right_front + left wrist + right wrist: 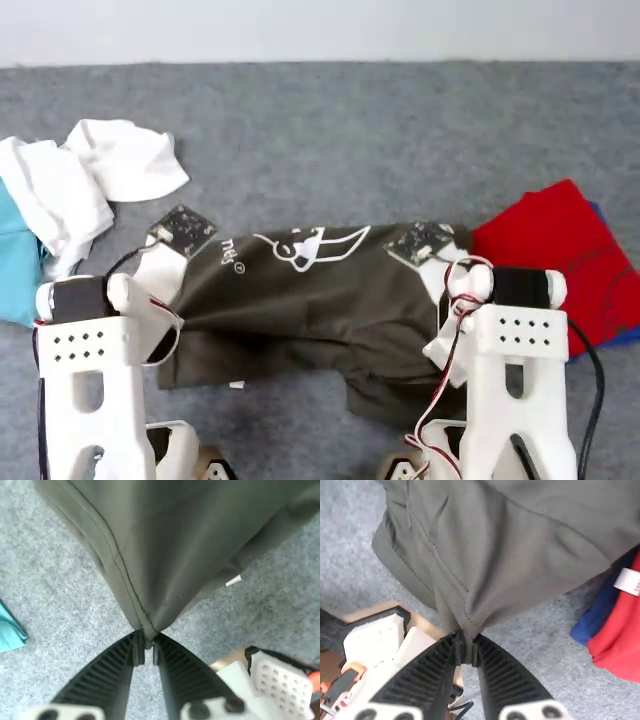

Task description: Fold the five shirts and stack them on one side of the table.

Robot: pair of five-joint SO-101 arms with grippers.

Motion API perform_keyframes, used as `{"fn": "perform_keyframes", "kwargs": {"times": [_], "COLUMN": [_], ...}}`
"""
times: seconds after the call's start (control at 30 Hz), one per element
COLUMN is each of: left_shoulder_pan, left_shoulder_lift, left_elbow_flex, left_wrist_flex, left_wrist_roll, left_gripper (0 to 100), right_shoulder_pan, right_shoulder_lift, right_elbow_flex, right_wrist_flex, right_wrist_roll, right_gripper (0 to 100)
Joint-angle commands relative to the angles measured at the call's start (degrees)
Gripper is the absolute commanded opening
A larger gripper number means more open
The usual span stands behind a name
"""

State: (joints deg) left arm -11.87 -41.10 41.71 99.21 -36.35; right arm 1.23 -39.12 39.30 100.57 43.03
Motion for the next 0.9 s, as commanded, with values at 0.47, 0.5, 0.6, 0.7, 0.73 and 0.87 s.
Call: {"fn": "perform_keyframes", "kwargs": {"times": [0.47, 0.5, 0.6, 0.7, 0.73, 0.87], "left_shoulder_pan": [-0.4, -0.4, -0.4, -0.4, -0.4, -1.8], "left_shoulder_lift": [-1.1, -1.1, -1.1, -1.4, -1.5, -1.5], "left_elbow_flex": [15.3, 15.7, 15.3, 15.2, 14.9, 10.4], "left_wrist_flex": [-13.8, -13.1, -9.3, -9.0, -9.0, -9.0], "left_wrist_roll": [-12.0, -12.0, -12.2, -12.1, -12.1, -12.1], "left_gripper": [2, 3, 11, 15, 15, 15], "right_shoulder_pan": [0.6, 0.3, 0.2, 0.3, 0.5, 0.9], "right_shoulder_lift": [-1.5, -1.5, -1.5, -1.5, -1.5, -1.5], "right_elbow_flex": [0.3, 0.3, 0.2, 0.2, 0.1, -2.9], "right_wrist_flex": [2.3, 2.3, 2.3, 2.3, 2.3, 1.0], "right_wrist_roll": [-0.1, -0.8, -1.1, -1.1, -1.1, -1.8], "right_gripper": [15.7, 16.6, 16.7, 16.7, 16.7, 16.6]}}
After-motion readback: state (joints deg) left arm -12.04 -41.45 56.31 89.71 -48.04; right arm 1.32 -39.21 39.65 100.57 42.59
